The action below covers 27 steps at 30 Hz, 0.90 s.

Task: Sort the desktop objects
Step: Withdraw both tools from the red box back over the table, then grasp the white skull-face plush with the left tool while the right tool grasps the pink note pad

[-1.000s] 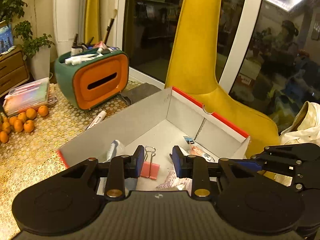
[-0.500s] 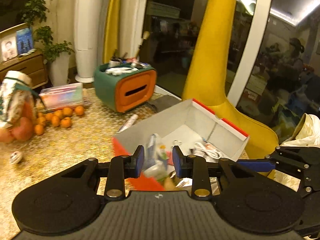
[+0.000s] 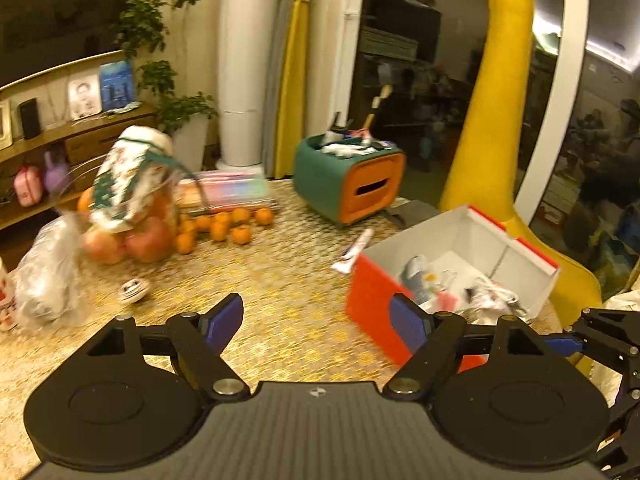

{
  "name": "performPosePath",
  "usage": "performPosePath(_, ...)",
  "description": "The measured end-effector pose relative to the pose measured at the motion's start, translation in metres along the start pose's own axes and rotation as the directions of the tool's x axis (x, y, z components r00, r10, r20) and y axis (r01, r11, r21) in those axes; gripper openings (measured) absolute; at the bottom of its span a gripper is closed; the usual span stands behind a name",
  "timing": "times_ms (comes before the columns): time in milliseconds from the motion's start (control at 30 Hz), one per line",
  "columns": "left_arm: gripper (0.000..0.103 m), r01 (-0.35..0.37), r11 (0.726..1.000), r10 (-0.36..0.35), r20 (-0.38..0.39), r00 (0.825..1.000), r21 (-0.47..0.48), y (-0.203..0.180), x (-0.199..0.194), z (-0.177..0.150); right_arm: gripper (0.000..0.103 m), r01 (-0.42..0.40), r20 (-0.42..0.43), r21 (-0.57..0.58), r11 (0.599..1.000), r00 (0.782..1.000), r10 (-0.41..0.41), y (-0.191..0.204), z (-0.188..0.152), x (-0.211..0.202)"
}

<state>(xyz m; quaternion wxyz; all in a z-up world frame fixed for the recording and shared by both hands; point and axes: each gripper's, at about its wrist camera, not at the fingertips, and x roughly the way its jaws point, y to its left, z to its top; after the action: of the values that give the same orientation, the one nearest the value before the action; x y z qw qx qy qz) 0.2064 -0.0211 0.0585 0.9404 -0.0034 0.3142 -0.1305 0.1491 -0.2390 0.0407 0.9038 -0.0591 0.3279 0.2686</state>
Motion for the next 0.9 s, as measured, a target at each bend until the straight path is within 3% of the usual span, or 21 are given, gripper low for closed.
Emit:
performPosePath(333,0.082,-0.098,0.993,0.098,-0.011,0.995,-0.063,0.073,0.002,-0.028,0.08,-0.019,-0.025,-0.058,0.998,1.0,0.018,0.055,-0.012,0.044)
performPosePath(533,0.101,-0.144,0.985,0.143,-0.013,0.99,-0.092,0.108,0.022,-0.04,0.081,-0.023,-0.055,-0.087,0.996,0.998,0.019,0.076,-0.02,0.082)
performPosePath(900,0.101,-0.208,0.97,0.202,-0.054,0.978,-0.129,0.159,0.083,-0.055,0.08,-0.054,-0.126,-0.151,0.987,0.991,0.034,0.1,-0.025,0.164)
